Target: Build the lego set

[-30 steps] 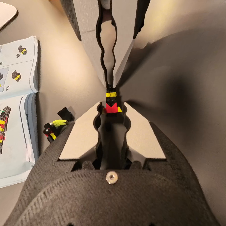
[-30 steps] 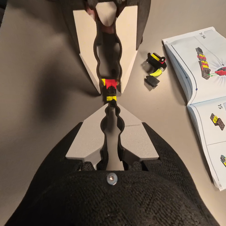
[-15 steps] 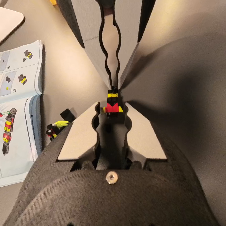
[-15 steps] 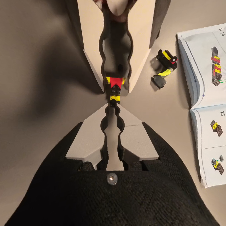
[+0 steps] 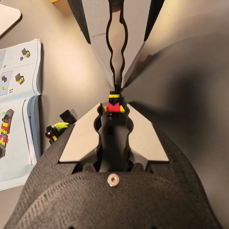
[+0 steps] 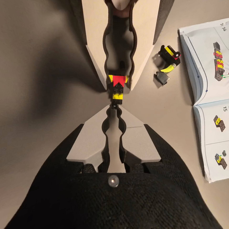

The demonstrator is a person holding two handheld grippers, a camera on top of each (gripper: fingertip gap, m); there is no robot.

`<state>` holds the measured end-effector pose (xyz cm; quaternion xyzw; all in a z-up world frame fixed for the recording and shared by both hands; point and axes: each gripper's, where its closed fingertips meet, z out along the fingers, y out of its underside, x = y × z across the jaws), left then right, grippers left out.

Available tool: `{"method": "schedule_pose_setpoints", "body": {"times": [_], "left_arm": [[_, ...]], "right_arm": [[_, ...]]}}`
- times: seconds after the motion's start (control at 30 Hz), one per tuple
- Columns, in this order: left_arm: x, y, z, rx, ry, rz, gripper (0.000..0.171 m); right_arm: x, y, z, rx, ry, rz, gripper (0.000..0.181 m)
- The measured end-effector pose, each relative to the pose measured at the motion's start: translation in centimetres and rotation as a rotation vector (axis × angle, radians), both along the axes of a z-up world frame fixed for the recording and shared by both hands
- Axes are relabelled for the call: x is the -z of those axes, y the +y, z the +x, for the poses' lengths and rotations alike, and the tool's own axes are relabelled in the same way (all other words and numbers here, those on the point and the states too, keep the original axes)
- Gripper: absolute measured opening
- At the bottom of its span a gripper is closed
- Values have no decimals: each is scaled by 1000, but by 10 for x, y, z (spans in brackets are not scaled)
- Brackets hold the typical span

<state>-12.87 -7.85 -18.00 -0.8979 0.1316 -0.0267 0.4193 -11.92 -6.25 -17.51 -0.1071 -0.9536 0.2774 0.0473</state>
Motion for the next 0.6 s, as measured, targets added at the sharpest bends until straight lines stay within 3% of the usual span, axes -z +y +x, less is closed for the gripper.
{"method": "schedule_pose_setpoints", "body": {"times": [0.6], "left_arm": [[0,0,0,0,-1,-1,35]], "right_arm": [[5,-3,0,4,15,30,9]]}}
